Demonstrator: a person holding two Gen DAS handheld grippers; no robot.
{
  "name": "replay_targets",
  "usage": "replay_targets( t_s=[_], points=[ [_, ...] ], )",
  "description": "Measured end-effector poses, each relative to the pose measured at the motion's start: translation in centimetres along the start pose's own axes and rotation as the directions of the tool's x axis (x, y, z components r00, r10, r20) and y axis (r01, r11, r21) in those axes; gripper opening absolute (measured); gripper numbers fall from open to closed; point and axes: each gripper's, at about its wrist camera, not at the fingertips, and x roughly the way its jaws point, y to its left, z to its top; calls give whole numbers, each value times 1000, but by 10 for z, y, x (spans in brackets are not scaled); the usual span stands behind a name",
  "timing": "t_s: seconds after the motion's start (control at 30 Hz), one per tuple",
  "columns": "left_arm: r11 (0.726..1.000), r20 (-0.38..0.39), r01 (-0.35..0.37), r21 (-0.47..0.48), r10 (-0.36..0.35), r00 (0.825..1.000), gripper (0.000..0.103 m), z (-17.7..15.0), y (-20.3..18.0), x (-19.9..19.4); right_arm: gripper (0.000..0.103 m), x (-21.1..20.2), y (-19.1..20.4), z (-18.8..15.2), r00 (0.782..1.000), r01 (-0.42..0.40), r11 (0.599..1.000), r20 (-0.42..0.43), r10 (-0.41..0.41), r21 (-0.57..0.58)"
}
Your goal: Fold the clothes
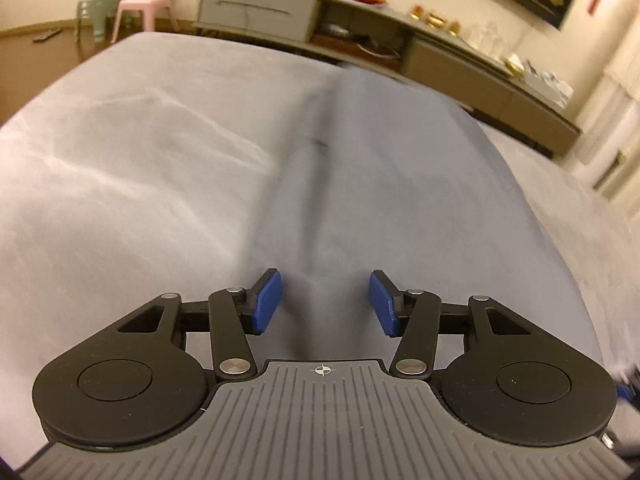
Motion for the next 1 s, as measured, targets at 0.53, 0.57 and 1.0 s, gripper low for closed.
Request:
replay_targets(
  t_s=[0.53,0.57,1.0],
  points=[
    [934,-16,211,289,-215,976,33,-52,-94,-23,52,-99,-69,15,947,270,945,129,-296,185],
    [930,4,153,335,-164,986,27,-50,-92,-20,52,-91,-49,13,946,285,956,137,-293,73],
    [937,76,200,287,-231,970,30,-33,-49,-20,59,-11,55,16,938,343,814,121,-326,-469]
  ],
)
